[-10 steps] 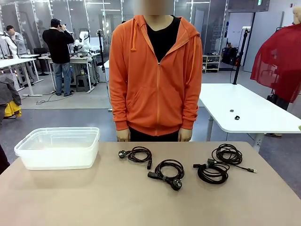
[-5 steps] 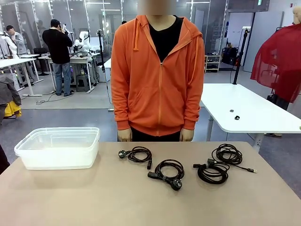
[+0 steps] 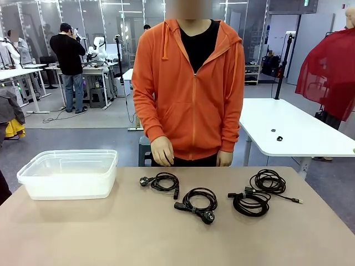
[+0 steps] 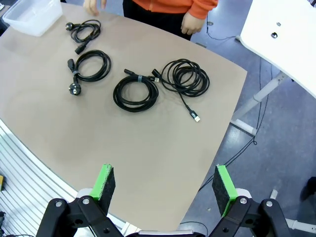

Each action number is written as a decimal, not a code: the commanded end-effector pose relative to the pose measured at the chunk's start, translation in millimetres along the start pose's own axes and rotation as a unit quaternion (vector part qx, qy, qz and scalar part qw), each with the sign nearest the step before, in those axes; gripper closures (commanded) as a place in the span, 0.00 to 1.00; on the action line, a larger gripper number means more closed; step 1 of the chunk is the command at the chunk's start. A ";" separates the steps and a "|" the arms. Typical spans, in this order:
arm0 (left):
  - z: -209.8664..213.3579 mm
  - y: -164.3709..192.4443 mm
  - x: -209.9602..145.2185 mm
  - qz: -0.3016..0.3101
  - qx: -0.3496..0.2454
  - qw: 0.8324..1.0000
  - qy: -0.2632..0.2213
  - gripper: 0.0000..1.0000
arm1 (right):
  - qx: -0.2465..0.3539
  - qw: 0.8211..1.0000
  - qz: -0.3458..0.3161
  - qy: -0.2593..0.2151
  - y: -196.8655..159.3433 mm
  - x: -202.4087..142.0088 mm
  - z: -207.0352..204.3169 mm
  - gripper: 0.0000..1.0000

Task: Organize and store the cables.
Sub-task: Place the Power Cable into the Organizing box.

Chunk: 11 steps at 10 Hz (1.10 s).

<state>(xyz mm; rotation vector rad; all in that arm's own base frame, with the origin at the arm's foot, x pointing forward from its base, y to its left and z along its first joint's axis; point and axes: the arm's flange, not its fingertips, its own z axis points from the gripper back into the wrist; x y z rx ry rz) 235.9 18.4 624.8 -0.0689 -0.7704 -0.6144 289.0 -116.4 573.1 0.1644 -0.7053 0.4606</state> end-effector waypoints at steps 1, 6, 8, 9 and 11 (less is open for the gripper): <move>-2.7 0.2 -0.2 0.001 -0.003 1.000 0.002 0.00 | 0.003 1.000 0.002 -0.002 0.7 0.4 0.3 0.00; -2.7 0.2 -0.2 0.001 -0.003 1.000 0.002 0.00 | 0.003 1.000 0.002 -0.002 0.7 0.4 0.3 0.00; -2.7 0.2 -0.2 0.001 -0.003 1.000 0.002 0.00 | 0.003 1.000 0.002 -0.002 0.7 0.4 0.3 0.00; -2.7 0.2 -0.2 0.001 -0.003 1.000 0.002 0.00 | 0.003 1.000 0.002 -0.002 0.7 0.4 0.3 0.00; -2.7 0.2 -0.2 0.001 -0.003 1.000 0.002 0.00 | 0.003 1.000 0.002 -0.002 0.7 0.4 0.3 0.00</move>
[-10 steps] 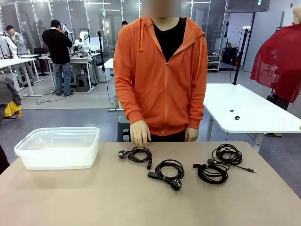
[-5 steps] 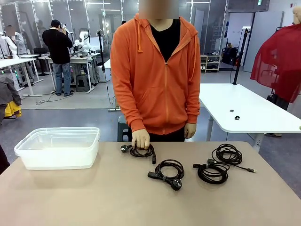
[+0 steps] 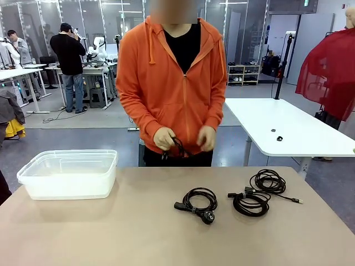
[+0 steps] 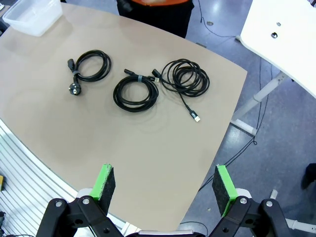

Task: Organize and store the cables.
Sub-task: Place the Power Cable into the Organizing box.

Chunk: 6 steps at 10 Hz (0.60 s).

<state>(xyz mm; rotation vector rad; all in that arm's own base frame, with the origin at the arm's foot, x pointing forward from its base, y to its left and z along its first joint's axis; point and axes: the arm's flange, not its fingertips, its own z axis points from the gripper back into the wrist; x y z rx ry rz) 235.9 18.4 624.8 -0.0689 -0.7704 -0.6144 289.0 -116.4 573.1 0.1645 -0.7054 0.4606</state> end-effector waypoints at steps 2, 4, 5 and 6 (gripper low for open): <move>-2.7 0.2 -0.2 0.001 -0.003 1.000 0.002 0.00 | 0.003 1.000 0.002 -0.002 0.7 0.4 0.2 0.00; -2.7 0.2 -0.2 0.001 -0.003 1.000 0.002 0.00 | 0.003 1.000 0.002 -0.002 0.7 0.4 0.2 0.00; -2.7 0.2 -0.2 0.001 -0.003 1.000 0.002 0.00 | 0.003 1.000 0.002 -0.002 0.7 0.4 0.2 0.00; -2.7 0.2 -0.2 0.001 -0.003 1.000 0.002 0.00 | 0.003 1.000 0.002 -0.002 0.7 0.4 0.2 0.00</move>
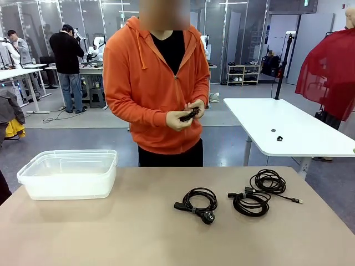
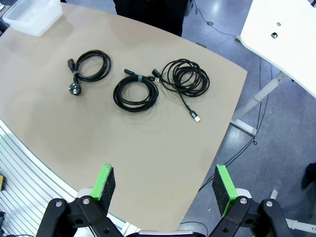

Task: Organize and store the cables.
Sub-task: Place the Power Cable into the Organizing box.

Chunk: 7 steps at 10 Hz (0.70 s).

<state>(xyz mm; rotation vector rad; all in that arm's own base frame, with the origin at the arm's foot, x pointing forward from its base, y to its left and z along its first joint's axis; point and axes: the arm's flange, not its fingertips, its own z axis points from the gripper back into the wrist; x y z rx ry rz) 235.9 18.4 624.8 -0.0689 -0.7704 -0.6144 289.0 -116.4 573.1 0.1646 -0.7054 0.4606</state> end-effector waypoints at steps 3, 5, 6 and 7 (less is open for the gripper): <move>0.0 0.0 0.0 0.000 0.000 1.000 0.000 0.00 | 0.003 1.000 0.002 -0.002 0.7 0.3 0.2 0.00; -42.1 -25.7 37.5 -0.070 -0.012 0.996 0.047 0.00 | 0.003 1.000 0.002 -0.002 0.7 0.3 0.2 0.00; -63.1 -38.3 56.3 -0.105 -0.030 0.992 0.060 0.00 | 0.003 1.000 0.002 -0.002 0.7 0.3 0.2 0.00; -81.0 -49.5 75.6 -0.122 -0.042 0.989 0.072 0.00 | 0.003 1.000 0.002 -0.002 0.7 0.3 0.2 0.00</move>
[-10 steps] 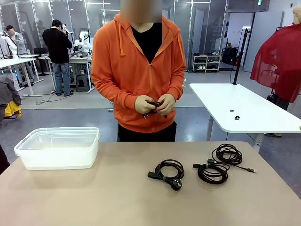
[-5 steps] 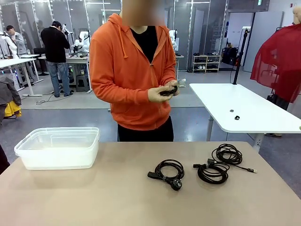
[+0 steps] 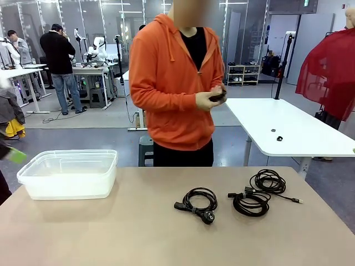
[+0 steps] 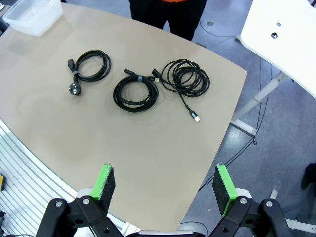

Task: Organize and store the cables.
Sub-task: Place the Power Cable into the Organizing box.

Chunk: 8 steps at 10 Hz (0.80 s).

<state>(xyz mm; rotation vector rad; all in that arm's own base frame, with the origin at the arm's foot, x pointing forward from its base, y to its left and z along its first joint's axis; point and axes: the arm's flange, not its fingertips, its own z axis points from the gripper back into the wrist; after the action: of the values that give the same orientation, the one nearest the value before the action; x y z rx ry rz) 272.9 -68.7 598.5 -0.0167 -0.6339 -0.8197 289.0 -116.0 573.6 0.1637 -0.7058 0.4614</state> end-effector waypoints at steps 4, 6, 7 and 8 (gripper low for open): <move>-62.8 -24.7 130.8 -0.076 -0.039 0.996 0.036 0.00 | 0.003 1.000 0.001 -0.002 0.3 -0.1 0.0 0.00; -88.6 -33.5 186.1 -0.081 -0.040 0.994 0.061 0.00 | 0.003 1.000 0.001 -0.002 0.3 -0.1 0.0 0.00; -99.1 -40.1 208.7 -0.088 -0.039 0.992 0.075 0.00 | 0.003 1.000 0.001 -0.002 0.3 -0.1 0.0 0.00; -109.3 -49.2 229.6 -0.110 -0.041 0.989 0.088 0.00 | 0.003 1.000 0.001 -0.002 0.3 -0.1 0.0 0.00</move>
<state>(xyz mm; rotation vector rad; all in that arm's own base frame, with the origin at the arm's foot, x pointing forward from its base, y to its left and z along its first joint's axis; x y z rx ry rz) 401.5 -271.4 608.7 0.0006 -0.4902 -1.0394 289.1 -115.3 573.9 0.1625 -0.7056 0.4627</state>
